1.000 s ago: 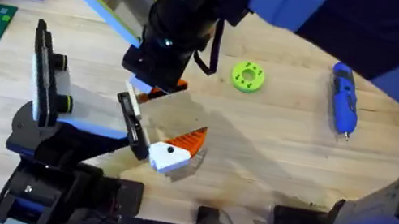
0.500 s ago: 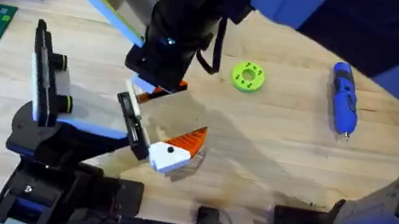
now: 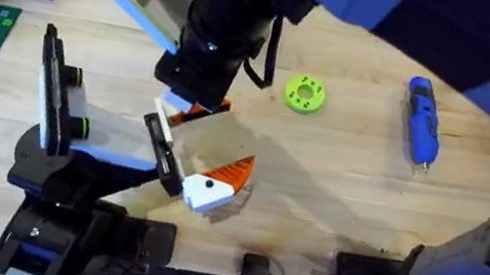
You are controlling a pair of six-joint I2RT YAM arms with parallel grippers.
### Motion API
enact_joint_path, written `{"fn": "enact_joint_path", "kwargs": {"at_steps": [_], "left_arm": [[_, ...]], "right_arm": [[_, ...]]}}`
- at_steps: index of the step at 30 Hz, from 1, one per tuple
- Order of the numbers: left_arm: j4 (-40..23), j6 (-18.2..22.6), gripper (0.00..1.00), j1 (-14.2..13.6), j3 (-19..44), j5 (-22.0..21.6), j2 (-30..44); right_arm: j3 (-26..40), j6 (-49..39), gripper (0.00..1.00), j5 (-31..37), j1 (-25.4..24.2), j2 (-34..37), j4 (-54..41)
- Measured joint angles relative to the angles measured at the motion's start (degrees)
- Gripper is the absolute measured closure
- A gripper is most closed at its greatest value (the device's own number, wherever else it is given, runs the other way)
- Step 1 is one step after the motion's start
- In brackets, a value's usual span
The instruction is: Pick up the gripper from the table and insert it into the empty holder that is missing its gripper. Then pick up a screw, insert it into the mounting hole, and use the screwdriver to tighten it. Finally, clean up the table by picking up the vegetable and placing it into the bucket.
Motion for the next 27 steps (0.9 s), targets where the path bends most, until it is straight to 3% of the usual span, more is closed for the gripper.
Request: {"fn": "enact_joint_path", "kwargs": {"at_steps": [27], "left_arm": [[0.0, -0.1, 0.014, 0.0, 0.0, 0.0, 0.0]], "right_arm": [[0.3, 0.0, 0.998, 0.4, 0.1, 1.4, -1.0]]}}
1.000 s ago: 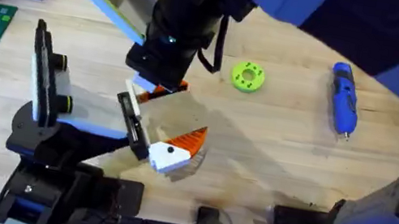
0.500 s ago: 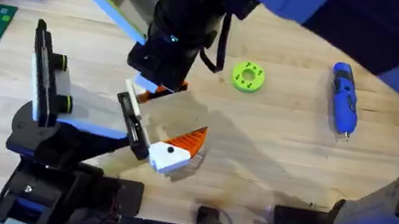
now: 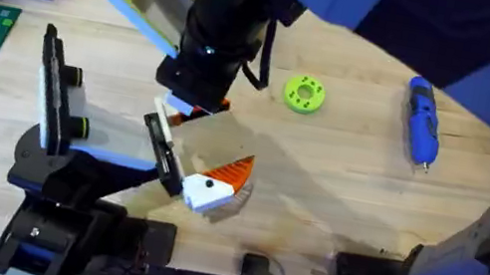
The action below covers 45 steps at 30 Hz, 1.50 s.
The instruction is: Pick up the gripper from the table and insert it into the empty holder that is missing its gripper. Then pick up a screw, insert it into the mounting hole, and use the screwdriver to tighten it. Finally, clean up the table by picking up the vegetable and placing it into the bucket.
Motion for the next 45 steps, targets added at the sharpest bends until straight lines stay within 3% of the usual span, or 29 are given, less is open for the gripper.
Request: {"fn": "enact_joint_path", "kwargs": {"at_steps": [45], "left_arm": [[0.0, 0.0, 0.014, 0.0, 0.0, -0.1, 0.0]], "right_arm": [[1.4, 0.0, 0.998, 0.0, 0.5, 1.3, 0.9]]}}
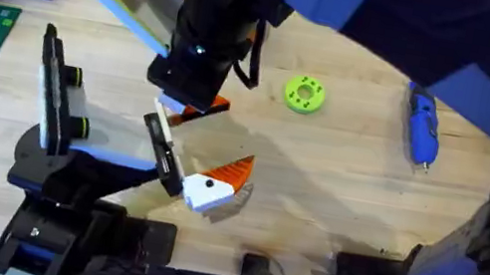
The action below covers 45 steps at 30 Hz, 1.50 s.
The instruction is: Pick up the gripper from the table and insert it into the empty holder that is missing its gripper. Then pick up a screw, insert it into the mounting hole, and use the screwdriver to tighten it. Finally, clean up the table by picking up the vegetable and placing it into the bucket.
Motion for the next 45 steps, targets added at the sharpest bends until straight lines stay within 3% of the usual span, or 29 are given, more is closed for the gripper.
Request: {"fn": "enact_joint_path", "kwargs": {"at_steps": [45], "left_arm": [[0.0, -0.4, 0.014, 0.0, 0.0, -0.3, 0.0]], "right_arm": [[0.6, 0.2, 0.998, 0.4, 0.0, 1.1, -1.5]]}}
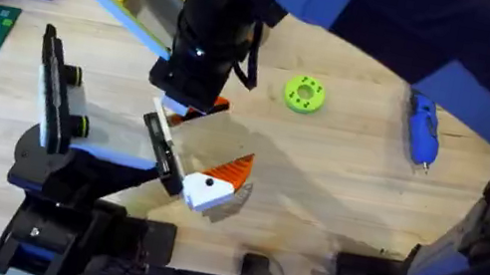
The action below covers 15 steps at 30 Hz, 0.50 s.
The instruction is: Pick up the gripper from the table and insert it into the empty holder that is missing its gripper. Then pick up a screw, insert it into the mounting hole, and use the screwdriver to tighten it. Finally, clean up the table by picking up the vegetable and placing it into the bucket.
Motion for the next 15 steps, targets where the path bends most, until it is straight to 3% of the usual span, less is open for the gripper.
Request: {"fn": "enact_joint_path", "kwargs": {"at_steps": [2, 4, 5, 10, 15], "left_arm": [[0.0, 0.0, 0.014, 0.0, 0.0, 0.0, 0.0], [0.0, 0.0, 0.014, 0.0, 0.0, 0.0, 0.0], [0.0, 0.0, 0.014, 0.0, 0.0, 0.0, 0.0], [0.0, 0.0, 0.014, 0.0, 0.0, 0.1, 0.0], [0.0, 0.0, 0.014, 0.0, 0.0, 0.1, 0.0]], "right_arm": [[0.0, 0.1, 0.991, 0.0, 0.0, 0.0, 0.0], [0.0, 0.4, 0.879, 0.0, 0.0, 0.0, 0.0], [0.0, 0.6, 0.77, 0.0, 0.0, 0.0, 0.1], [0.2, 0.5, 0.049, 2.0, -0.8, 0.0, 0.1], [0.2, 0.4, 0.01, 2.1, -1.2, 0.0, 0.1]]}}
